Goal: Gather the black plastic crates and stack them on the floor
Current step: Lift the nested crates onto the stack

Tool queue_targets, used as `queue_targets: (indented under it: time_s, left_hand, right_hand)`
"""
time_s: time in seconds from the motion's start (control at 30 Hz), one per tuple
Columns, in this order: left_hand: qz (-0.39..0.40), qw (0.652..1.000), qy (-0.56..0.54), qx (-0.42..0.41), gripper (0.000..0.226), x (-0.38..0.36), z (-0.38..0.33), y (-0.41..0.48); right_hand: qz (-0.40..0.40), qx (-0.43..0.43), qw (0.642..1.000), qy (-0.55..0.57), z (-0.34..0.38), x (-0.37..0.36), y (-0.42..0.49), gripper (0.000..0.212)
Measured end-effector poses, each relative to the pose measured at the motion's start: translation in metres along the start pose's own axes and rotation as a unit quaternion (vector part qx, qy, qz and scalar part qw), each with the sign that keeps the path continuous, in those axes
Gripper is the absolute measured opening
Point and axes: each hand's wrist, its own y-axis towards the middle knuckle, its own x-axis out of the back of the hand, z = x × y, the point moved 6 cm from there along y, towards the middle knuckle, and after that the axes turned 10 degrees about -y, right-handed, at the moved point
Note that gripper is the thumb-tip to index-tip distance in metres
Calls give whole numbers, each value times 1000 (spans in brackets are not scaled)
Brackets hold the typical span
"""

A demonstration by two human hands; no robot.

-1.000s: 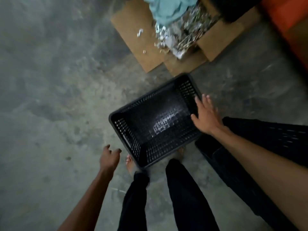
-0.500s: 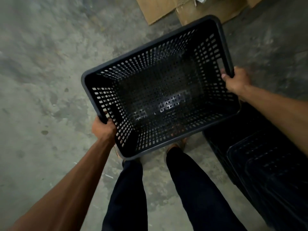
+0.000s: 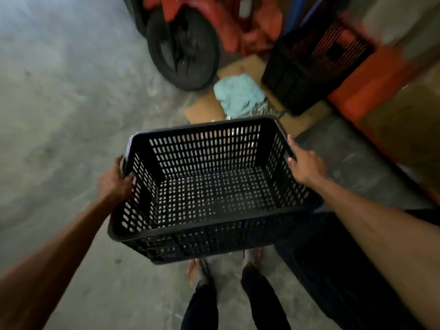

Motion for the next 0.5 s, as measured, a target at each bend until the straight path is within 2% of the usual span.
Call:
queue_targets:
  time_s: [0.1,0.27,0.37,0.5]
  left_hand:
    - [25,997,-41,-62,58,102,-102,-22]
    - [-27,982,-39,-180,60,251,-275,-97]
    - [-77,950,-63,-296,59,324,-382,-160]
    - [-119,892,-97,-426,53,385,-487,-240]
  right_hand:
    - [-39,-1,999,30,4,123,-45,63]
    - [-159,-6,985,70,-21,312,-129,64]
    - [-262,-39,960,88,-62,420,-195,63]
    - [-374,-78,918,104,-124,522,-281,65]
